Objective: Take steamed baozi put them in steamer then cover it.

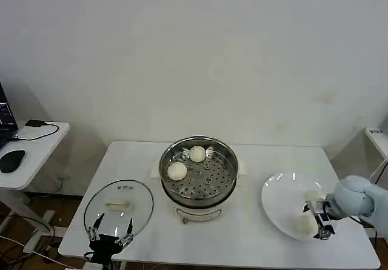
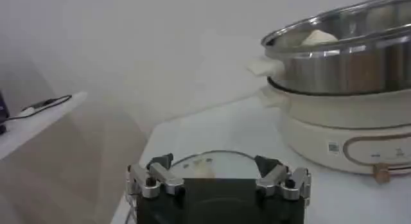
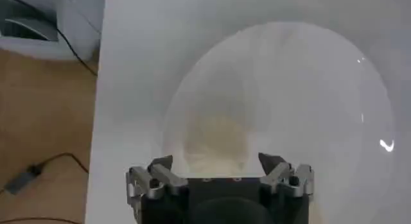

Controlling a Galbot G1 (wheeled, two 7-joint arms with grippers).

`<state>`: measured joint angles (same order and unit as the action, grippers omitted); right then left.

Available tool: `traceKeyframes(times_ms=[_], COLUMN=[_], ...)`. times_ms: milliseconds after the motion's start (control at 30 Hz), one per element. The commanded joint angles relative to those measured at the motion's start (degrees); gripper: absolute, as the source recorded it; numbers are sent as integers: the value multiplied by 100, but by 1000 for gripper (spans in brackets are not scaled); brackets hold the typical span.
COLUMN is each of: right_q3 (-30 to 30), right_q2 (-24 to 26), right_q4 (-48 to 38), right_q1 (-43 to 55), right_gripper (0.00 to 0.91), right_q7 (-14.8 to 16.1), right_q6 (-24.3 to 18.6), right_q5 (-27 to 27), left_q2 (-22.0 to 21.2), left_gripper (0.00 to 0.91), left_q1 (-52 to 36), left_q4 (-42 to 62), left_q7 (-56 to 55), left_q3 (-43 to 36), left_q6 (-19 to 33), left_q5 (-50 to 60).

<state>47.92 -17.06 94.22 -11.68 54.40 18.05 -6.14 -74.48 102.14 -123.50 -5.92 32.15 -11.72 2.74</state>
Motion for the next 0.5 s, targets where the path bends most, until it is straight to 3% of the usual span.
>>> traceKeyframes(times_ms=[33, 500], right_q3=[-204, -228], right_q2=[-125, -149], right_q4=[-115, -216], right_q1=[-228, -205], right_gripper=[806, 685], right_q7=[-6, -9], right_q6=[52, 120], right_q5=[28, 47], left_q2=[-1, -6], left_gripper=[907, 907], left_q1=[-1, -10], left_q4=[7, 19], left_q7=[-1, -8], left_q3=[-6, -18], left_q6=[4, 17], left_q5=[1, -3])
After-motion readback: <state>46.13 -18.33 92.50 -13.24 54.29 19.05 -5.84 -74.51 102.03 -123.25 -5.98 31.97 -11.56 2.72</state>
